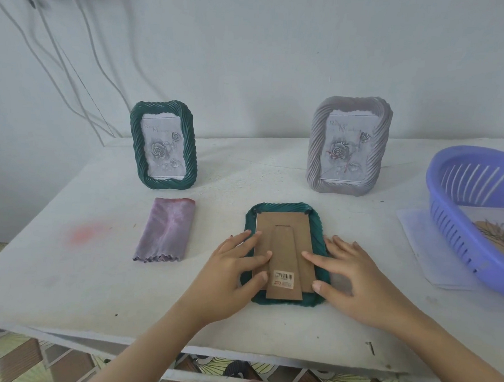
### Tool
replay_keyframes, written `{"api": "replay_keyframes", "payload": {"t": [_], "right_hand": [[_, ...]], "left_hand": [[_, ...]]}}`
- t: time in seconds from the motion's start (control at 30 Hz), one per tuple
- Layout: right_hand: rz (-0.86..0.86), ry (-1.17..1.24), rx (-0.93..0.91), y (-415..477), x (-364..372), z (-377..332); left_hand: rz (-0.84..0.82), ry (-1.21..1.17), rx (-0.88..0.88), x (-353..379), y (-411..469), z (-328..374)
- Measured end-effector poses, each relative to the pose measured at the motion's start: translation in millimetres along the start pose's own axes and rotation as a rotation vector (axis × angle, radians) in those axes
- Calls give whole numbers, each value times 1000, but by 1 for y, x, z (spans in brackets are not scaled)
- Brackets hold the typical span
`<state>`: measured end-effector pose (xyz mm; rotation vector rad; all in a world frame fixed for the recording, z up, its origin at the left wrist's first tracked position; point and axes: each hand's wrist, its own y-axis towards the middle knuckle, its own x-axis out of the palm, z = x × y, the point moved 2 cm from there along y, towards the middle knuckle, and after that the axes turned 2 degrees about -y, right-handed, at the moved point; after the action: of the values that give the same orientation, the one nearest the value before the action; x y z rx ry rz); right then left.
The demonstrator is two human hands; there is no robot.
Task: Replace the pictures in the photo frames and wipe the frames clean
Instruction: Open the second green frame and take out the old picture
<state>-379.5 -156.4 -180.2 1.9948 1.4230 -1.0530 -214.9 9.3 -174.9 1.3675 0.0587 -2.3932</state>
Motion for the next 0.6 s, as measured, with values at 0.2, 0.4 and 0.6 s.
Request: {"api": "replay_keyframes", "payload": {"t": [0.2, 0.4, 0.6], "right_hand": [[220, 714, 141, 3, -9, -11], [291, 1138, 76, 12, -24, -22], [197, 1071, -32, 23, -33, -46]], "left_hand": [[61, -12, -56, -5, 11, 22], [111, 202, -226, -21, 31, 56], [174, 117, -349, -49, 52, 82]]}}
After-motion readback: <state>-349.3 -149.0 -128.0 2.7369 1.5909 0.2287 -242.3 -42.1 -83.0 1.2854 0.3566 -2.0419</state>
